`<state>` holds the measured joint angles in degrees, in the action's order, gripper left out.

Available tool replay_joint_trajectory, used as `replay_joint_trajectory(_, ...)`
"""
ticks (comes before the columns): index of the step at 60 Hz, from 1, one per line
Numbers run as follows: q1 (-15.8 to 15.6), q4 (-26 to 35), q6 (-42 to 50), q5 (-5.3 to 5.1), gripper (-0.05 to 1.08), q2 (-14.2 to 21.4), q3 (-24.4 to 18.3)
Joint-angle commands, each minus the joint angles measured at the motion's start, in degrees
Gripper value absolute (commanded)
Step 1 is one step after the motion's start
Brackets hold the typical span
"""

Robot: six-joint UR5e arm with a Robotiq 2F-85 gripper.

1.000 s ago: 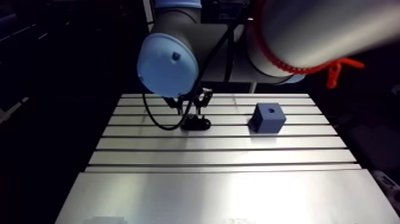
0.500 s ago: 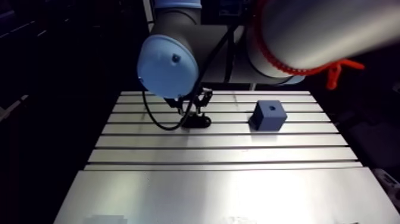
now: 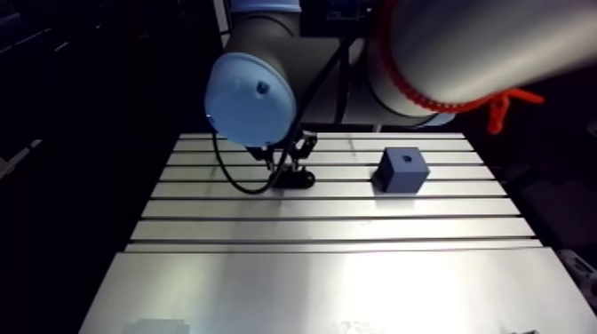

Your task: Pick up the M10 bolt and insert it into the hex recess until seated.

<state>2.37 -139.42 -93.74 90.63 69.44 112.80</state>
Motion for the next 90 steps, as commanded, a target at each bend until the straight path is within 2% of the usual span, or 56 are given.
replay_joint_trajectory(1,0.0,0.0,0.1,0.03,0.53,-0.2,0.0)
replay_joint_trajectory(26,0.0,0.0,0.1,0.03,0.59,-0.2,0.0)
replay_joint_trajectory(90,0.1,-0.9,0.2,0.03,0.65,-0.3,0.0)
